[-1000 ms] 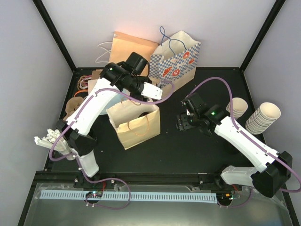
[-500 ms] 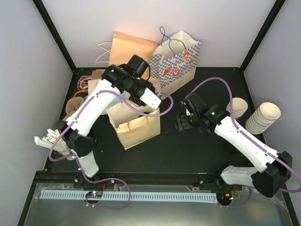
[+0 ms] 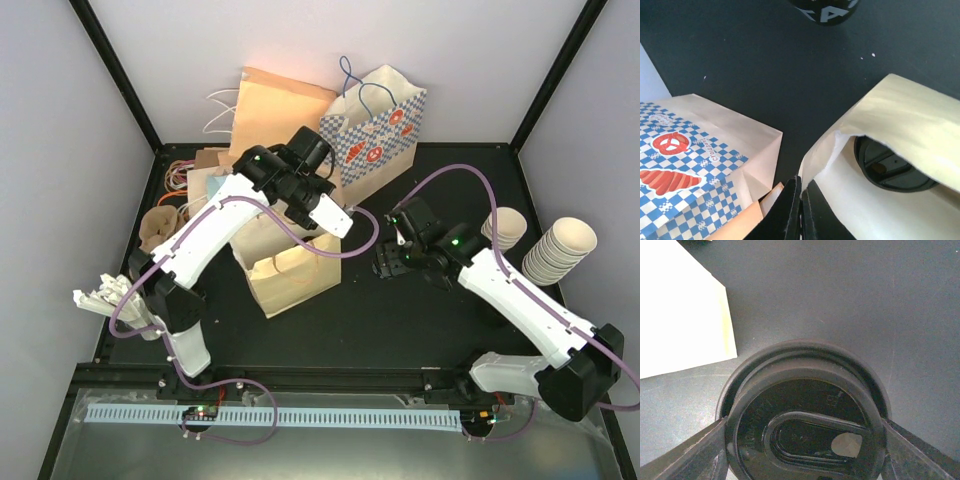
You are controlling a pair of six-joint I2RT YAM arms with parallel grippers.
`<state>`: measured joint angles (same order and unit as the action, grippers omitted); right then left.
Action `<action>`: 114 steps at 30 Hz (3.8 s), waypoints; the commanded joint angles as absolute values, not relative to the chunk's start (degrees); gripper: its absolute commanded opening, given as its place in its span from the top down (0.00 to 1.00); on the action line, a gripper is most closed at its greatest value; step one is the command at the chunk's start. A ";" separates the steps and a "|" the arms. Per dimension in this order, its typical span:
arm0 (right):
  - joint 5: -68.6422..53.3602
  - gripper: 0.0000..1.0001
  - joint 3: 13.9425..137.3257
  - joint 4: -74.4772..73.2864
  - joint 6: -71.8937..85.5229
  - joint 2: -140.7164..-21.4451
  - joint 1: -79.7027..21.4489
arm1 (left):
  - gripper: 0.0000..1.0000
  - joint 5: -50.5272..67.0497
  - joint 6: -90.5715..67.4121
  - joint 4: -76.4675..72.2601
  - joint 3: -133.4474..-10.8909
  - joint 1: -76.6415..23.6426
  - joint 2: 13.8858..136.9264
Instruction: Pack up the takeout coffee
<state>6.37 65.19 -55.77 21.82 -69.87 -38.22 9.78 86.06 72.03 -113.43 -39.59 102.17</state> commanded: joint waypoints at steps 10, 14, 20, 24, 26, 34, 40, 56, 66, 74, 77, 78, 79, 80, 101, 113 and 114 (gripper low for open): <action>9.10 0.23 65.07 -56.98 22.24 -67.18 -37.20 | 0.99 5.14 60.90 63.10 -113.13 -41.86 99.99; 10.88 0.22 65.26 -58.12 22.21 -66.03 -35.75 | 0.99 1.25 48.97 64.06 -116.33 -42.46 100.98; 11.86 0.23 65.31 -59.14 21.17 -64.87 -33.02 | 0.98 -1.57 36.10 67.20 -119.82 -44.23 103.03; 11.42 0.23 65.13 -59.20 20.30 -64.30 -31.08 | 0.98 -3.57 23.74 70.18 -123.37 -44.53 104.38; 10.89 0.24 64.79 -58.44 19.98 -64.18 -30.85 | 0.98 -3.63 20.48 72.09 -124.05 -44.77 104.82; 3.68 0.25 64.81 -53.33 20.12 -68.69 -30.67 | 0.98 -6.91 7.42 79.36 -124.17 -45.41 107.65; -4.96 0.27 64.53 -46.13 22.08 -72.42 -30.87 | 0.98 -5.79 0.11 81.10 -126.87 -45.12 110.44; -17.53 0.28 58.34 -26.13 31.66 -82.15 -33.08 | 0.98 -7.75 -10.28 85.14 -130.57 -41.26 112.04; -18.32 0.28 67.00 -21.62 33.14 -93.26 -37.65 | 0.91 -11.18 -11.46 86.48 -129.90 -37.73 110.70; -15.25 0.28 69.62 -23.58 31.86 -95.20 -39.45 | 0.21 -12.99 -11.71 86.21 -126.04 -34.73 107.21; -12.89 0.28 70.04 -25.63 30.68 -94.27 -39.46 | 0.10 -12.91 -11.52 83.52 -124.91 -34.60 103.99; -12.29 0.28 69.98 -26.11 30.40 -93.92 -39.41 | 0.08 -12.55 -11.33 82.28 -124.83 -34.61 102.69; -11.65 0.28 69.77 -26.50 30.13 -93.53 -39.46 | 0.06 -11.77 -11.03 80.78 -124.42 -34.57 101.22; -10.99 0.28 69.52 -26.79 29.97 -93.00 -39.46 | 0.05 -10.84 -10.73 78.99 -123.73 -34.61 99.42; -2.83 0.28 66.22 -32.84 25.75 -83.37 -38.94 | 0.38 -6.80 -28.72 47.31 -74.05 -7.50 52.53; -2.99 0.28 63.90 -33.40 25.66 -78.99 -38.88 | 0.98 -2.91 -37.31 47.62 -63.85 7.81 49.57; -2.94 0.28 63.97 -33.54 25.56 -78.81 -38.85 | 0.98 -2.25 -37.33 47.72 -63.13 8.95 49.46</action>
<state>-3.73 64.42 -33.47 25.96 -80.34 -39.13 -4.97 -34.24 49.25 -65.30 4.93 50.96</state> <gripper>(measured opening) 0.731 0.022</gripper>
